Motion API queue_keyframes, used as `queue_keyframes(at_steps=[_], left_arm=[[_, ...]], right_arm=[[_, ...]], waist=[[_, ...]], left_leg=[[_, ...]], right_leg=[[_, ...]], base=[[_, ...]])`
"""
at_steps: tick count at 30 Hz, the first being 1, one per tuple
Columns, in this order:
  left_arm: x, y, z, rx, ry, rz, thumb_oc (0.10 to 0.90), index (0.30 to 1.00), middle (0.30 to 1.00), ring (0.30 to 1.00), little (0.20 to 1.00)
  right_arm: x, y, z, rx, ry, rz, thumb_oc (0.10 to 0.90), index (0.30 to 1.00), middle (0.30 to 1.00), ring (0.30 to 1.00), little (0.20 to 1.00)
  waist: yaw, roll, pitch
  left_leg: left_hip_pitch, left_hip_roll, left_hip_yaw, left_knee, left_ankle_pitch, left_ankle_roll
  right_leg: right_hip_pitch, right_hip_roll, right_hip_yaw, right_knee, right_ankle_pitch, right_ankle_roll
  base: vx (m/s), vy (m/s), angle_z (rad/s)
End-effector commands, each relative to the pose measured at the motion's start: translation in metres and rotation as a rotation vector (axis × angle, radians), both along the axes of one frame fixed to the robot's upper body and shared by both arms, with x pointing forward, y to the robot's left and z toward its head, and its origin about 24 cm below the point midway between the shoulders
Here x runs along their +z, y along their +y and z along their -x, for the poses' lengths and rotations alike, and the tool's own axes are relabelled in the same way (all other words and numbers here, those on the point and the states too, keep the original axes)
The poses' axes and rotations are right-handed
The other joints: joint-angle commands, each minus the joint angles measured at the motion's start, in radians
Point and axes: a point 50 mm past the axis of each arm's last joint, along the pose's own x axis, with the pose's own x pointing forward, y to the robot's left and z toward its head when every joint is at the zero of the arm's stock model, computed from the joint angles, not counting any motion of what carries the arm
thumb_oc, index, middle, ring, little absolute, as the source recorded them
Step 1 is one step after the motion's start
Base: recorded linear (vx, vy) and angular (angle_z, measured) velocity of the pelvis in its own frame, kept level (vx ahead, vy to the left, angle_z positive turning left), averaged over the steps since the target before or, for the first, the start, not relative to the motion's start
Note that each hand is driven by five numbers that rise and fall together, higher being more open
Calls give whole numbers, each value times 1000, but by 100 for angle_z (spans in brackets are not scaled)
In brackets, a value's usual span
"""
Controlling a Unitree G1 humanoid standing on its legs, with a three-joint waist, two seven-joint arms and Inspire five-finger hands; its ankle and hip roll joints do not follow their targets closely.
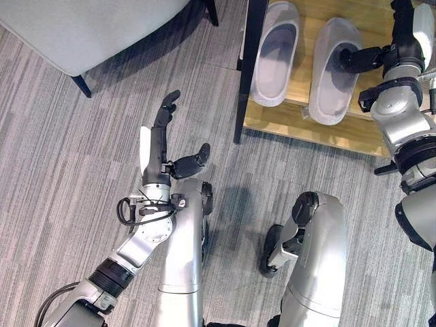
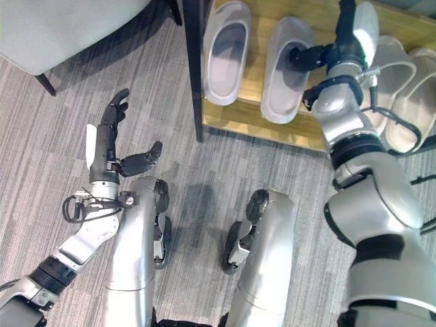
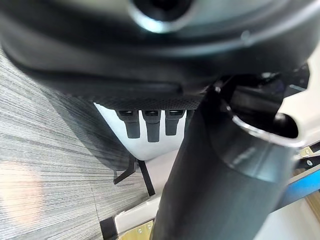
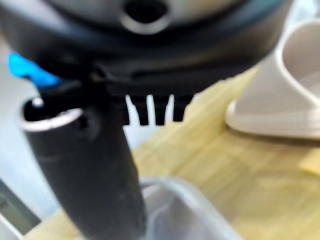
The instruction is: Arrange the slippers neatly on the shoe rack.
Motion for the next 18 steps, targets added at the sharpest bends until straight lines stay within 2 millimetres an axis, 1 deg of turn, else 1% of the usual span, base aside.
queue_keyframes(at_steps=[1,6,7,11,13,14,18], left_arm=[[-3,-6,14,-71,-30,-18,800,900,900,900,900],[-10,-1,16,-74,7,-52,800,900,900,900,900],[-11,0,17,-74,13,-50,800,900,900,900,900],[-13,-1,17,-87,33,-72,800,900,900,900,900],[-11,-1,16,-88,30,-74,800,900,900,900,900],[-12,0,17,-86,30,-77,800,900,900,900,900],[-14,3,17,-70,40,-90,800,900,900,900,900]], right_arm=[[61,-9,30,78,-279,-17,800,900,900,900,900],[64,-9,34,146,-307,-60,800,900,900,900,900],[64,-6,35,175,-315,-68,800,900,900,900,900],[61,1,40,290,-320,-95,800,900,900,900,900],[55,-4,42,322,-327,-142,800,900,900,900,900],[53,-4,44,351,-336,-159,800,900,900,900,900],[46,5,55,465,-369,-164,800,900,900,900,900]], waist=[[29,-24,-37],[26,-25,-37],[24,-25,-37],[13,-28,-37],[10,-28,-37],[9,-29,-37],[0,-36,-37]], left_leg=[[-10,-8,-75,25,-95,-11],[-10,-6,-77,24,-89,-12],[-10,-6,-78,24,-88,-12],[-10,-6,-79,25,-86,-13],[-10,-7,-77,25,-85,-13],[-10,-7,-77,25,-84,-12],[-10,-8,-77,21,-81,-10]], right_leg=[[7,-16,54,53,-58,-18],[7,-17,53,53,-56,-20],[7,-15,54,54,-57,-20],[7,-14,53,56,-60,-21],[7,-15,54,57,-60,-20],[7,-15,53,57,-60,-20],[7,-14,51,54,-60,-20]], base=[[0,0,0],[0,0,0],[0,0,0],[0,0,0],[0,0,0],[0,0,0],[0,0,0]])
